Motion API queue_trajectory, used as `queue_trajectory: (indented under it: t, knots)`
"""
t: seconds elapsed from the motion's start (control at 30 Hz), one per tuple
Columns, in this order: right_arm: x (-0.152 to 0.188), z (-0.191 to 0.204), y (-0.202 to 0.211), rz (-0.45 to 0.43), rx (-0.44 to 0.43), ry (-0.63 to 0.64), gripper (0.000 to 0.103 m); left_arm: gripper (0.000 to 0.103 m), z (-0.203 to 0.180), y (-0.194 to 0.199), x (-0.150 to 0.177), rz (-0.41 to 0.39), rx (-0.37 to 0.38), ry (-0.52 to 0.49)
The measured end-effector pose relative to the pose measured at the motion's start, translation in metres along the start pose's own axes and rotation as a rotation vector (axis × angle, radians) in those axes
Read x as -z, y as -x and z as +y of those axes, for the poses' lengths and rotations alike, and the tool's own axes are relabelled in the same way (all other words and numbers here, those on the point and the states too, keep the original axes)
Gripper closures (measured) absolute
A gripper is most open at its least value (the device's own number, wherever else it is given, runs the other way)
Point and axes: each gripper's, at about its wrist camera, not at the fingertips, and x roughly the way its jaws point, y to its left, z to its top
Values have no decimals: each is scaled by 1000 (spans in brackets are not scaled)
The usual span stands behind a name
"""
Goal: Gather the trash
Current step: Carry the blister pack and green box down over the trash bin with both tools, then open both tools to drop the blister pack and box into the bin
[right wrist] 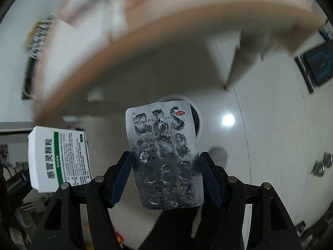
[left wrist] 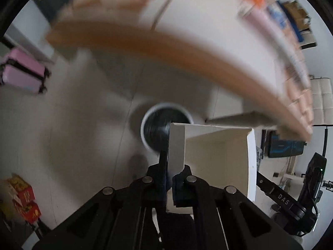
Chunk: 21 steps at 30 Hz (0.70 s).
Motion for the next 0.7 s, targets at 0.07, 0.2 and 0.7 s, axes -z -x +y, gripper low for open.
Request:
queue_trajectory:
  t: [0.07,0.2,0.7]
  knots:
    - [5,-14,-41,31,16,-25,35,102,3,-35,0,20,-9,-5]
    - [3,-31,-109,42,42,-38,35,101,9,-126,-13,62,-25,-24]
    - [-54,-66,-336,78,46,-32,34,41,18,-314,-66,138,-95,-95]
